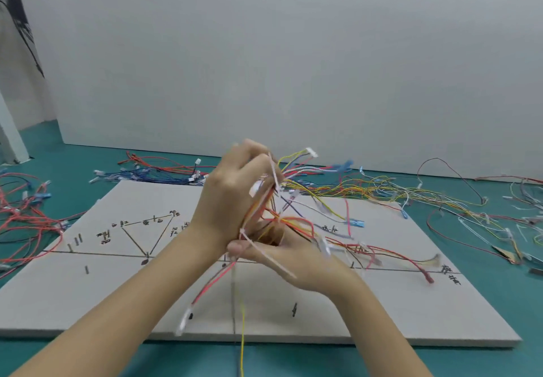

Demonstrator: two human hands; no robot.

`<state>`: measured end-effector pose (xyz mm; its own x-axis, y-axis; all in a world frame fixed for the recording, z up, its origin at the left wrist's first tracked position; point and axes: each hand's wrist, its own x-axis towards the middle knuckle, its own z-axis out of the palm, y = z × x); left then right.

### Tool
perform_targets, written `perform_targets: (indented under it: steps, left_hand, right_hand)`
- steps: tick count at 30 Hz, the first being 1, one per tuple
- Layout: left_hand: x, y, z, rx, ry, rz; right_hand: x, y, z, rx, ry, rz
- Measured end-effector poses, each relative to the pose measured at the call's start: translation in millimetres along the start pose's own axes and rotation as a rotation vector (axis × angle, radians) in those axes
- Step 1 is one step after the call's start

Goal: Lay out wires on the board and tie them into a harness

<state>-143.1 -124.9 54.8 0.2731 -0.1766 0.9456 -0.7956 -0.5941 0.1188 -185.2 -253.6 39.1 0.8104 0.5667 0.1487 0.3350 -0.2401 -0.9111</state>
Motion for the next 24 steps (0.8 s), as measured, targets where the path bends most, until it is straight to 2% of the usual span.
perform_targets:
  steps: [1, 2, 5, 7, 9, 13, 15, 17, 19, 21, 23, 24]
  left_hand:
    - [-1.1, -5.8, -2.4, 0.001, 0.002, -0.051]
    - [-3.0, -12.7, -4.9, 0.012, 0.001, -0.114]
    - [-18.7, -28.9, -7.9, 0.000, -0.021, -0.299]
    - [-33.7, -33.2, -7.8, -0.024, -0.054, -0.378]
    - [-48.8, -36.7, -8.6, -0.020, -0.104, -0.426]
    - [-65.6, -42.5, -11.8, -0.062, -0.158, -0.502]
    - [-68.0, -45.5, -12.1, -0.083, -0.172, -0.530]
    - [-69.0, -47.4, -12.0, -0.085, -0.194, -0.557]
    - [-71.0, -50.3, -12.7, -0.076, -0.232, -0.601]
    - [-74.8, -53.0, -13.5, -0.072, -0.279, -0.638]
    - [-75.9, -57.1, -17.0, -0.065, -0.316, -0.661]
    - [-74.1, -58.5, -19.0, -0.060, -0.346, -0.673]
  right_hand:
    - [-2.6, 0.4, -1.4, -0.079, 0.025, -0.003]
    - [-3.2, 1.2, -5.6, -0.269, 0.073, -0.012]
    - [-3.6, 1.7, -27.5, -1.076, 0.332, -0.082]
    - [-6.2, 2.7, -54.8, -1.262, 0.538, -0.145]
    - [-10.9, 10.7, -91.8, -1.298, 0.734, -0.163]
    - [-12.2, 34.0, -181.7, -1.374, 0.888, 0.165]
    - [-18.6, 45.5, -233.0, -1.401, 0.972, 0.441]
    - [-27.1, 47.2, -277.8, -1.337, 0.975, 0.833]
    - [-35.1, 51.2, -306.2, -1.189, 0.808, 1.195]
    - [-36.4, 56.6, -316.6, -1.158, 0.581, 1.296]
    - [-26.2, 58.7, -296.1, -1.251, 0.574, 1.213]
    - [-18.7, 54.2, -278.4, -1.280, 0.641, 1.138]
